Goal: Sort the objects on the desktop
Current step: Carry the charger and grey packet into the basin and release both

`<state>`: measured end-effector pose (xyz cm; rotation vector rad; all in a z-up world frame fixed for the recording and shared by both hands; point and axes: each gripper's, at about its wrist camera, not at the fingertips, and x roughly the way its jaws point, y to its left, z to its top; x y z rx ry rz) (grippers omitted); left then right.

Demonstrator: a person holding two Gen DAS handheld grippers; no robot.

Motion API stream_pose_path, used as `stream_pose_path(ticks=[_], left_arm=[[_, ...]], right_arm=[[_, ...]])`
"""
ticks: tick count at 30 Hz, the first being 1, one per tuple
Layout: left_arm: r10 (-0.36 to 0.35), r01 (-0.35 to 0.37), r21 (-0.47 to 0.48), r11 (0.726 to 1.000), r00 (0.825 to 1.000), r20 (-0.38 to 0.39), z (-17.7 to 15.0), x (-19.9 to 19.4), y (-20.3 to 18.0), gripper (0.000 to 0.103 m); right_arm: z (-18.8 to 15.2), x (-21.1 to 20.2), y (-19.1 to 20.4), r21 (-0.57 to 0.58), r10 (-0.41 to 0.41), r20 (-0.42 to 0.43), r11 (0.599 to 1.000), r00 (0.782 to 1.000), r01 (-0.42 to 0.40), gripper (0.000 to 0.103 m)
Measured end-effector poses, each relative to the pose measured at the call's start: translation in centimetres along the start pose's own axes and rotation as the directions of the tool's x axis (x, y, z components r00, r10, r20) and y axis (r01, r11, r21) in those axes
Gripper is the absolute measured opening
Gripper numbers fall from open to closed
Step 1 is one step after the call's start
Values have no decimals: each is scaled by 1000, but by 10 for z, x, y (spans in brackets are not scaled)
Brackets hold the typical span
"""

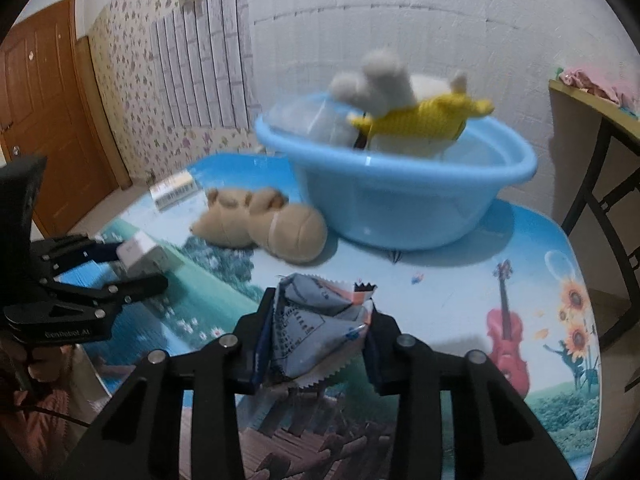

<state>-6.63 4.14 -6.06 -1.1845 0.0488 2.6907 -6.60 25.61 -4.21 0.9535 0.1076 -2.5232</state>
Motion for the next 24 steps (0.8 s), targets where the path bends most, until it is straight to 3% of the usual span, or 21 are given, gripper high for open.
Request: stream_pose_path(ticks=[8,24], left_arm=[[-54,54,3,999,995,81,33,-25,-16,60],[-64,53,71,996,983,174,128,-7,-45,60]], right_arm=[[28,-32,-9,23,6,125,1000,992,-9,37],[77,-12,-53,61,-58,171,997,984,48,37]])
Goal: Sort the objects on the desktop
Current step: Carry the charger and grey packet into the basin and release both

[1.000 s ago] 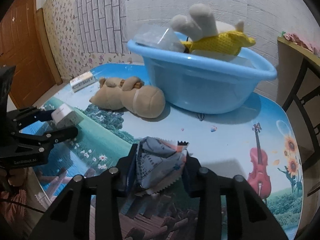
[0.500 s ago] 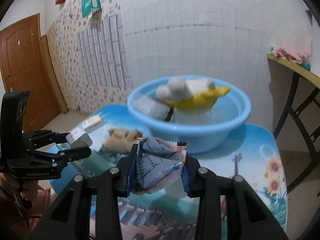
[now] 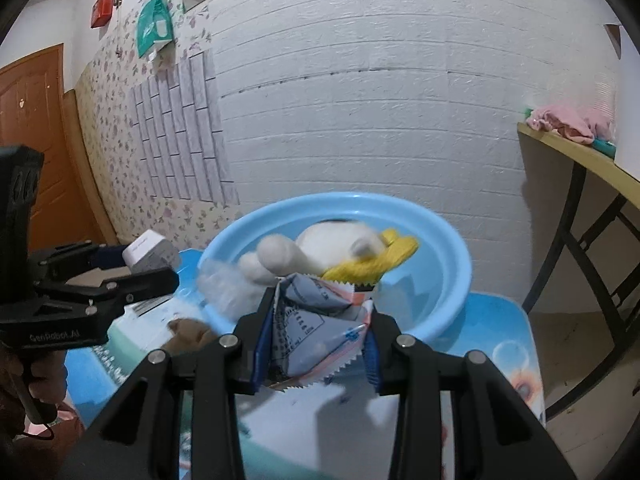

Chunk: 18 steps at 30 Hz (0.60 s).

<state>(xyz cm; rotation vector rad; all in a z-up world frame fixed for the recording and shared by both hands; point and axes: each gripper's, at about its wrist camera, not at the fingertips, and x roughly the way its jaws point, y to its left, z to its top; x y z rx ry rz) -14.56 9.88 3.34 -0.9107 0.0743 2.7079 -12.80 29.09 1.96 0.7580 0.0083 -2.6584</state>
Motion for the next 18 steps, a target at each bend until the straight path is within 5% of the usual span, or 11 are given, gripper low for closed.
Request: stream_pose_path(ticks=[9,18], left_arm=[[7,-5,77,997,1000,-25,41,55,-11,60],[-6,10,61,998,998,-63,46,86,-12,60]], right_arm=[[14,39,-28,21,-46,-8,999,999,47,37],[22,70,-41,57,-56,-32,997,998,57,37]])
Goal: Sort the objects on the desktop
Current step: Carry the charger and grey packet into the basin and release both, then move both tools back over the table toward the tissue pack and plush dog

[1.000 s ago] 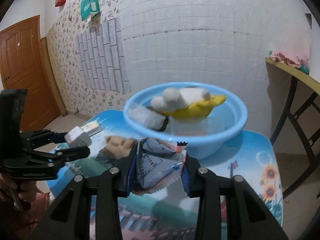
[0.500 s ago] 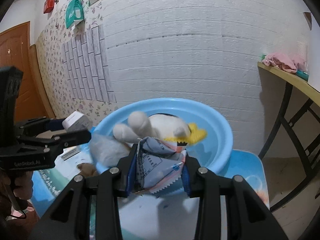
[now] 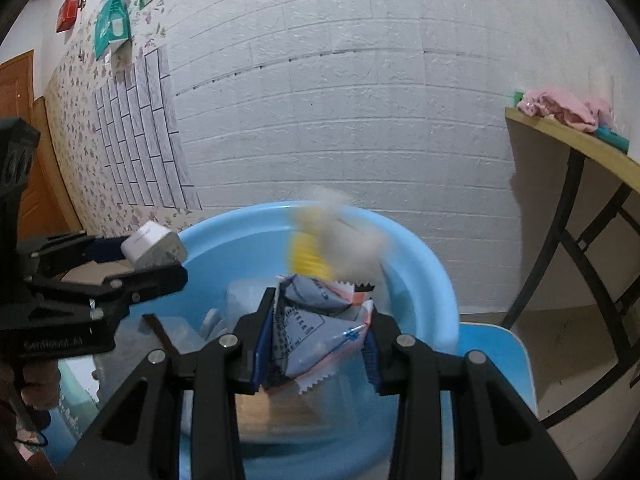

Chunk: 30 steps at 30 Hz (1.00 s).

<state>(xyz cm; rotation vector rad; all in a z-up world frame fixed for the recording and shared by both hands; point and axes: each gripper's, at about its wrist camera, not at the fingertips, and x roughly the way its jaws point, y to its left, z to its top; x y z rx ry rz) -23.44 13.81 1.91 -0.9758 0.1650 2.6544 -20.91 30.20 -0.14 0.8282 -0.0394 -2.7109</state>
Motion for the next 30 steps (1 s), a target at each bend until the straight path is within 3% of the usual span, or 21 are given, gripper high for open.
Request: stream_pose_path(ticks=[5,11,23,30], left_arm=[[-8,8,-1,1000,1000,-26,-10,4,-2,61],[-23,23,-51,998,1000,-4,-19,-10,5,68],[-20,26,-110,994,999,50,-38,-53,24,69],[32,-28,-113,993,999,36,-56,-68,35,70]], right_arm=[[-6,3,8,-19,10,-19,1000,1000,-10,37],[-15,-6,22,-76,-3,-29,997,1000,1,45],[-27,-34,32,-82,-1,-26,997,1000,-2,46],[-38,-49,42,-100,-18,-15,995,1000,17,46]])
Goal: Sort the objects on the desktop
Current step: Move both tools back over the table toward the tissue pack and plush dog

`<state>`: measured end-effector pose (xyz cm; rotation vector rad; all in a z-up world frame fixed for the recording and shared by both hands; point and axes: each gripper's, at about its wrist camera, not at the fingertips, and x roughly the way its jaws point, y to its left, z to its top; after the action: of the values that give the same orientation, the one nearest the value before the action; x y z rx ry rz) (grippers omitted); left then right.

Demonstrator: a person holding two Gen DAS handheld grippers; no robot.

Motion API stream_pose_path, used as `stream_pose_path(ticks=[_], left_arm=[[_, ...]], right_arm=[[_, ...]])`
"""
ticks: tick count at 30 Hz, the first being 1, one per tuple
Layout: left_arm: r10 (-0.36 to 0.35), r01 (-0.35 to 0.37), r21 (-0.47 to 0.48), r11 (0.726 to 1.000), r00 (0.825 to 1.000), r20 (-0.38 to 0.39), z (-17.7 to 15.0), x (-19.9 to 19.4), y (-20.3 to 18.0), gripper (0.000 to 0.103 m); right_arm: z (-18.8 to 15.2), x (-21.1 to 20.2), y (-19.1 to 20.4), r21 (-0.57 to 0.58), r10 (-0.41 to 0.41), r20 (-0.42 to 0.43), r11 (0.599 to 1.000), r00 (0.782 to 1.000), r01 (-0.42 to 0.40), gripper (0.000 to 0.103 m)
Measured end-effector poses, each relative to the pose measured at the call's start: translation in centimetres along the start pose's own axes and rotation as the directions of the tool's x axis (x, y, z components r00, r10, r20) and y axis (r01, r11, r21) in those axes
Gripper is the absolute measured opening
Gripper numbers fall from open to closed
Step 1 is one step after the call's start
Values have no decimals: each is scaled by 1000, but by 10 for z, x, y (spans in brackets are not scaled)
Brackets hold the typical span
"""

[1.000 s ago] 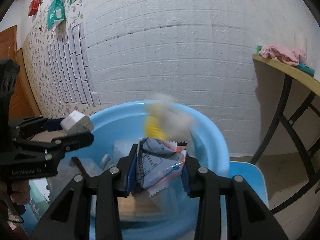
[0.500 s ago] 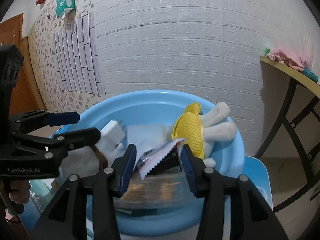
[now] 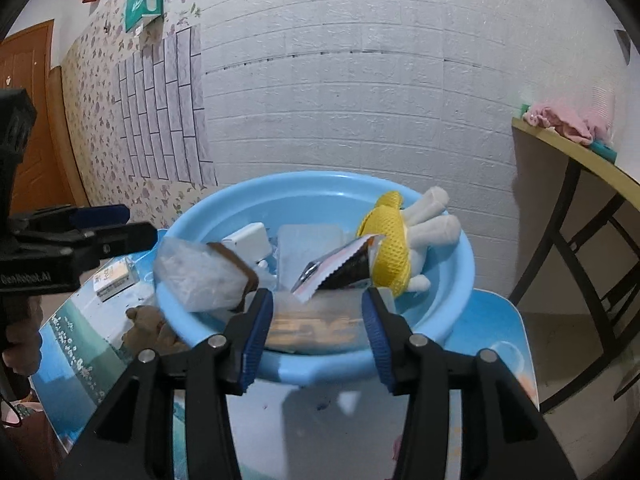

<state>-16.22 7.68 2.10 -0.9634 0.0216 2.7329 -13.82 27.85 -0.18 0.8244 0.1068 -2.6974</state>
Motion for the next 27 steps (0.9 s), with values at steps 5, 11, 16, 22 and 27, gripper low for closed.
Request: stream_pose_path(ticks=[5,11,16,22,27], left_arm=[[2,-2,-34,999,1000,-10,-16,-10,10,70],[18,-19,-58,998,999,-28,-38,-15,20,70],[32,-37,-86,996,998,-55,-56,-19,33,70],[49,-58,-118,991,996,-75,-72,-23,48,70],[61,-71,-135,988,995,-75,-78,-27,58,70]], right_arm=[[-3,-8,5,4,-2,5,1000,1000,2,46],[-10,-19,10,16,-10,30,1000,999,10,46],[-15,-27,18,4,-10,36,1000,999,10,47],[-17,-33,26,-17,-19,21,1000,1000,20,48],[-21,-35,27,-15,-19,7,1000,1000,19,49]])
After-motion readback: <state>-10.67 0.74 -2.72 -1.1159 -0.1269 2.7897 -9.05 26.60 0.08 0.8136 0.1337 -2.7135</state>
